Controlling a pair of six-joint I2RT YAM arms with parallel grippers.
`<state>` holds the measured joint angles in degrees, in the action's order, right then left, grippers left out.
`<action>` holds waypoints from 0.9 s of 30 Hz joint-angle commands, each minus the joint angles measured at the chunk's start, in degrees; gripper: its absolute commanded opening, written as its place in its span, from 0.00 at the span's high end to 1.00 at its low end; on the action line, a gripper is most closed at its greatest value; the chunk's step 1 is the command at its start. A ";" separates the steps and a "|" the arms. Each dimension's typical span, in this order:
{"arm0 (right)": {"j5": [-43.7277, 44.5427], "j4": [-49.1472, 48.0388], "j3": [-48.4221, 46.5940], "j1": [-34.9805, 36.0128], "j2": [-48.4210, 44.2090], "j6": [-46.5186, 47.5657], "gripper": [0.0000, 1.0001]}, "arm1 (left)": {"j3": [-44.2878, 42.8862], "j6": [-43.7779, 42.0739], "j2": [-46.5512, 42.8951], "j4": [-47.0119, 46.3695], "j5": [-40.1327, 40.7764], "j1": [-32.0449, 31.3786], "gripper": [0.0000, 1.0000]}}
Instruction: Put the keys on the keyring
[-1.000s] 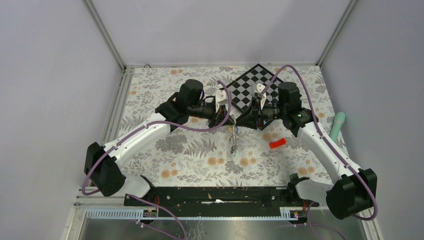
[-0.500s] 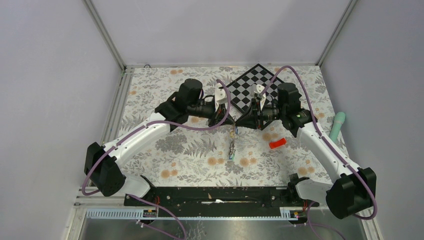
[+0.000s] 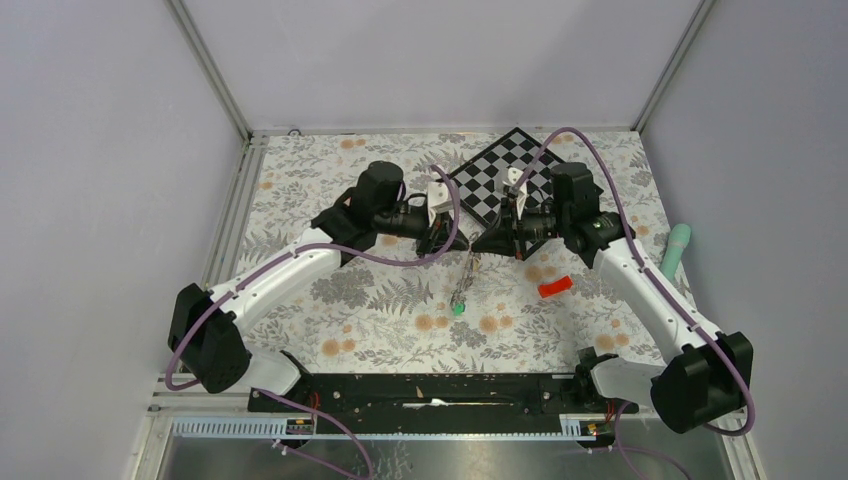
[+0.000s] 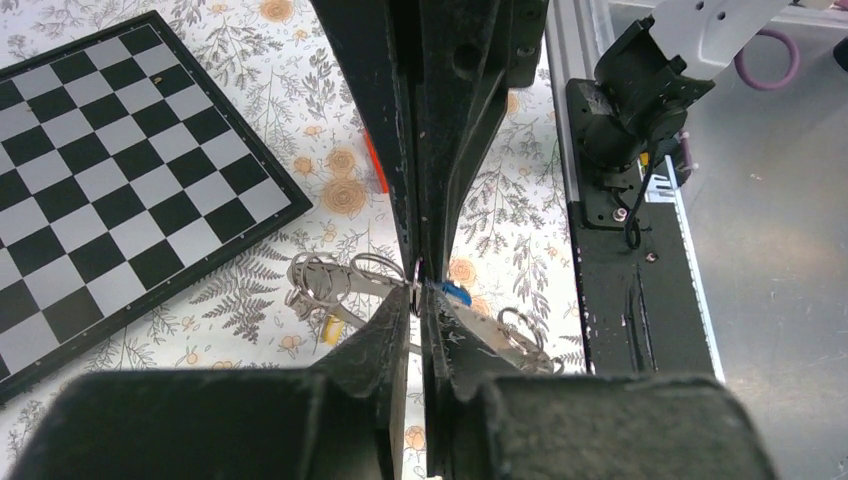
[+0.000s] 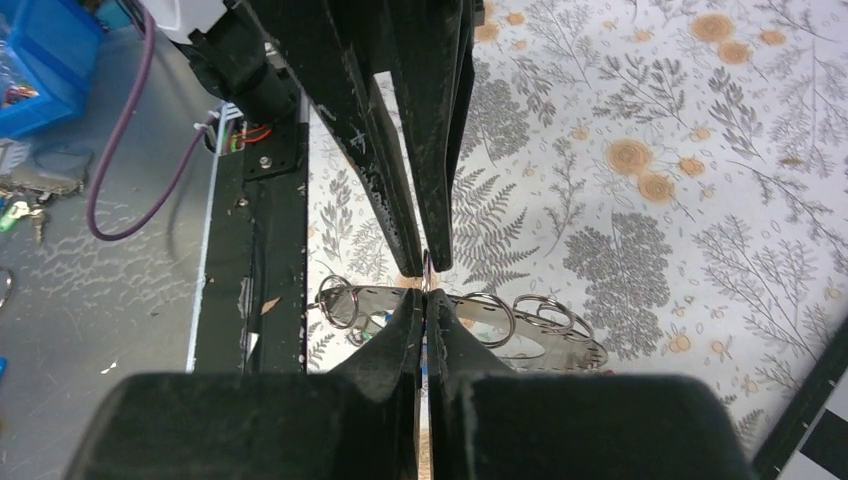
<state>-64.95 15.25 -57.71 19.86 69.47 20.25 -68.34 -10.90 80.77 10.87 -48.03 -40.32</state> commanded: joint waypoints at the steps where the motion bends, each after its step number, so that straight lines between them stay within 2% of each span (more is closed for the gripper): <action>1: 6.95 13.20 -8.57 1.72 0.46 8.98 1.00 | 2.63 -7.13 -1.60 -2.66 -1.15 0.63 0.85; 6: 12.75 20.43 -12.07 4.59 1.87 11.85 1.00 | 2.77 -14.14 -1.26 -1.78 0.01 0.63 0.60; 11: 18.22 24.22 -13.59 6.60 2.50 14.22 1.00 | 0.63 -17.39 -1.29 0.59 -0.81 0.59 0.51; 17: 22.10 27.26 -15.66 8.05 3.79 15.80 1.00 | -1.08 -19.67 -1.12 3.19 -3.86 0.59 0.50; 22: 22.67 27.16 -15.89 8.66 4.18 16.05 1.00 | -2.51 -19.37 0.90 3.18 -7.33 0.50 0.58; 27: 22.11 26.76 -15.72 8.79 4.15 15.88 1.00 | -3.93 -19.62 2.83 3.10 -7.78 0.19 0.61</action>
<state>-42.48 42.17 -70.46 28.08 73.87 35.35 -68.95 -29.04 82.30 15.07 -52.51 -40.01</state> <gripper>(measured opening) 0.020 0.398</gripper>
